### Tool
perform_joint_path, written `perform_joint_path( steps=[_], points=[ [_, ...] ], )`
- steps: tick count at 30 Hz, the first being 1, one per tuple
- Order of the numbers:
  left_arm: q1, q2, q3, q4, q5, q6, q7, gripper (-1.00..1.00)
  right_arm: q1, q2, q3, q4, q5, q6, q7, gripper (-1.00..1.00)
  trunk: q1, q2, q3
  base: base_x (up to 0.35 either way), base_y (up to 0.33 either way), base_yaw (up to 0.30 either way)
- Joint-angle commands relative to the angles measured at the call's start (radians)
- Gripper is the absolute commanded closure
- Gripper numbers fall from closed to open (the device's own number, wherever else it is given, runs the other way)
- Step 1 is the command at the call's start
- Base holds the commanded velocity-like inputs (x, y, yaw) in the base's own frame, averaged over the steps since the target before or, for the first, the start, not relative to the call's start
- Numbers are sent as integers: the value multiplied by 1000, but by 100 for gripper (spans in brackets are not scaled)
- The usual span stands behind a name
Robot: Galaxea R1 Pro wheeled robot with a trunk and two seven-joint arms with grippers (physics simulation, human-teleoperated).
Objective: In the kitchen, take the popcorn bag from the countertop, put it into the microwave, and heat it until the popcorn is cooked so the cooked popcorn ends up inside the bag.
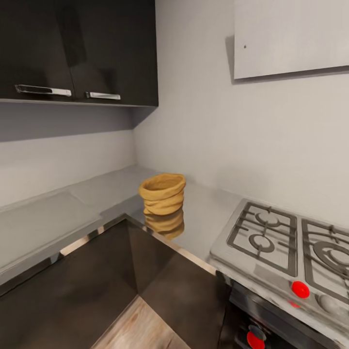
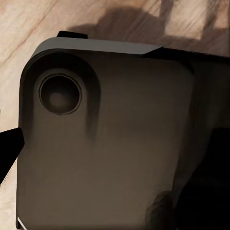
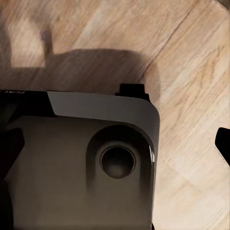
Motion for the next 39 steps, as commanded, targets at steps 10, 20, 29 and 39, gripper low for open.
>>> perform_joint_path(
  steps=[10, 20, 29, 39],
  points=[
    [0, -1, 3, -2, 10, -1, 3, -100, -1, 1, -9, 3, 11, -6, -2, -100, 1, 0, -1, 150, 1, 0],
    [0, -2, 3, 0, 10, -2, 9, -100, -1, -2, -9, 3, 10, -3, -2, -100, -26, 49, 21, 1, 0, 0],
    [0, -2, 2, 0, 10, -2, 9, -100, -1, -5, -9, 3, 10, -5, -3, -100, -61, 112, 49, 0, 0, 0],
    [0, -2, 4, 0, 13, -2, 10, -100, -1, -5, -8, 3, 11, -8, -3, -100, -99, 182, 81, 0, 0, 0]
  ],
)
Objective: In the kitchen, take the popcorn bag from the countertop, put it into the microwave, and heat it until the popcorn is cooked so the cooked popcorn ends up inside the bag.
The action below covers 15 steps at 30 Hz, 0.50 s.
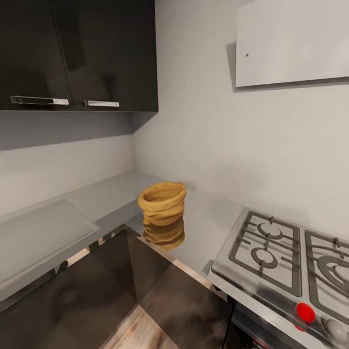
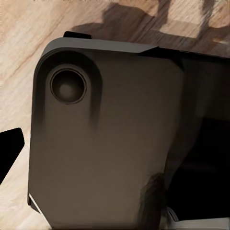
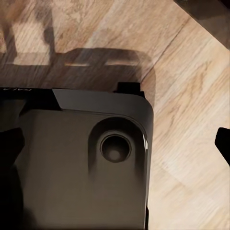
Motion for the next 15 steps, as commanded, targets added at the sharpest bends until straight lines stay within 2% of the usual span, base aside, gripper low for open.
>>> perform_joint_path(
  steps=[1, 15],
  points=[
    [0, 0, 2, -1, 8, -1, 1, -100, -1, -1, -9, 3, 10, -6, 2, -100, -4, 7, 2, 0, 0, 0],
    [0, 0, 2, 0, 7, -2, 2, -100, -1, -3, -9, 3, 11, -10, 2, -100, -58, 105, 46, 0, 0, 0]
  ],
)
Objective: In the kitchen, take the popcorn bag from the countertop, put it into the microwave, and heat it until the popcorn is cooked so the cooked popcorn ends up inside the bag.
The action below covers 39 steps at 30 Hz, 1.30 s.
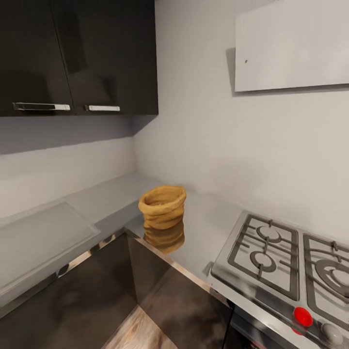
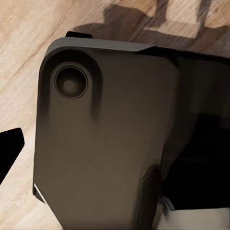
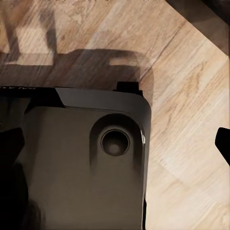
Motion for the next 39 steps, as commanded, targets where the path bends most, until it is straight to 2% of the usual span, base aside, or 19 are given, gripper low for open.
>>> perform_joint_path(
  steps=[1, 3, 17, 19, 23, 27, 39],
  points=[
    [0, 0, 2, -1, 8, -1, 1, -100, -1, -1, -8, 3, 10, -6, 2, -100, -4, 7, 2, 0, 0, 0],
    [0, 0, 1, -1, 7, -1, 1, -100, -1, 2, -8, 3, 10, -6, 2, -100, -12, 21, 9, 0, 0, 0],
    [0, 1, 2, -3, 8, 0, -1, -100, 2, 11, -2, -3, 4, 0, 0, -100, -12, 21, 9, 0, 0, 0],
    [0, 1, 2, -3, 8, 0, -1, -100, 13, 0, -13, -14, -4, -1, -6, -100, -12, 21, 9, 0, 0, 0],
    [0, 1, 2, -3, 8, 0, -1, -100, 21, -7, -31, -7, -9, -23, -12, -100, -12, 21, 9, 0, 0, 0],
    [0, 1, 2, -4, 8, 0, -1, -100, 22, -9, -34, -3, -9, -45, -13, -100, -12, 21, 9, -8, 20, 0],
    [0, 1, 3, -4, 8, 0, -1, -100, 22, -8, -33, -3, -8, -48, -13, -100, -12, 21, 9, -74, 168, 0]
  ],
)
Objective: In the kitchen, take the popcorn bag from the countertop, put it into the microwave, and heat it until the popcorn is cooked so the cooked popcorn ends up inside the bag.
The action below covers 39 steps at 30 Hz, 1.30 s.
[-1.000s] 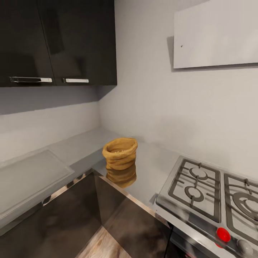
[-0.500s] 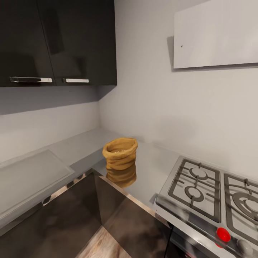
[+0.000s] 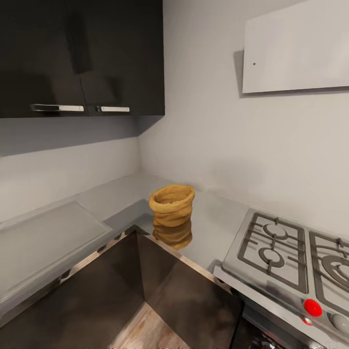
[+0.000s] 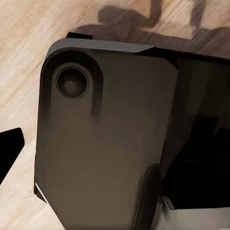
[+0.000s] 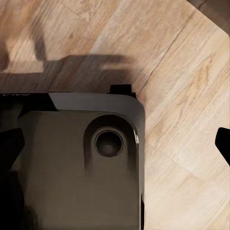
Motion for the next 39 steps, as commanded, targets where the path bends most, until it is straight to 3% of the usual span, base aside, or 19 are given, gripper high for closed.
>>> perform_joint_path(
  steps=[1, 11, 14, 16, 17, 19, 21, 24, 26, 27, 29, 32, 35, 39],
  points=[
    [0, 0, 2, -1, 8, -1, 1, -100, -1, -1, -9, 3, 10, -5, 2, -100, 0, -1, -1, -27, 37, 0],
    [0, 0, 2, -1, 8, -1, 1, -100, -1, 2, -3, 1, 20, 1, 5, -100, 0, -1, -1, -4, 5, 0],
    [0, -1, 2, -1, 8, -1, 1, -100, -1, 24, 81, -30, 89, 7, 8, -100, 0, -1, -1, 0, 0, 0],
    [0, -3, 2, -1, 7, -1, 1, -100, -1, 67, 104, -94, 111, 16, 10, -100, 0, -1, -1, 0, 0, 0],
    [0, -4, 1, -1, 5, -1, 1, -100, -1, 97, 112, -164, 153, 80, 12, -100, 0, -1, -1, 0, 0, 0],
    [1, -4, 1, -1, 5, -1, 1, -100, -1, 111, 113, -276, 197, 187, 17, -100, 0, -1, -1, 0, 0, 0],
    [1, -5, 1, -1, 5, -1, 1, -100, -1, 121, 115, -363, 212, 260, 18, -100, 0, -1, -1, 0, 0, 0],
    [0, -4, 1, -1, 5, -1, 1, -100, -1, 162, 135, -477, 220, 357, 20, -100, 0, -1, -1, 0, 0, 0],
    [0, -5, 1, -1, 5, -1, 0, -100, -1, 187, 201, -570, 221, 433, 20, -100, 0, -1, -1, 0, 0, 0],
    [0, -4, 2, -1, 5, -1, 0, -100, -1, 194, 250, -632, 220, 479, 20, -100, 0, -1, -1, 0, 0, 0],
    [0, -4, 1, -1, 5, -1, -1, -100, -1, 200, 313, -741, 216, 560, 20, -100, 0, -1, -1, 0, 0, 0],
    [0, -3, 2, -1, 5, -1, -1, -100, -1, 203, 341, -907, 209, 691, 32, -100, 0, -1, -1, 0, 0, 0],
    [0, -2, 2, -1, 5, -1, -1, -100, -1, 204, 349, -1105, 207, 832, 87, -100, 0, -1, -1, 0, 0, 0],
    [0, -2, 2, -1, 5, -1, -1, -100, -1, 231, 353, -1395, 208, 1036, 150, -100, 0, -1, -1, 0, 0, 0]
  ],
)
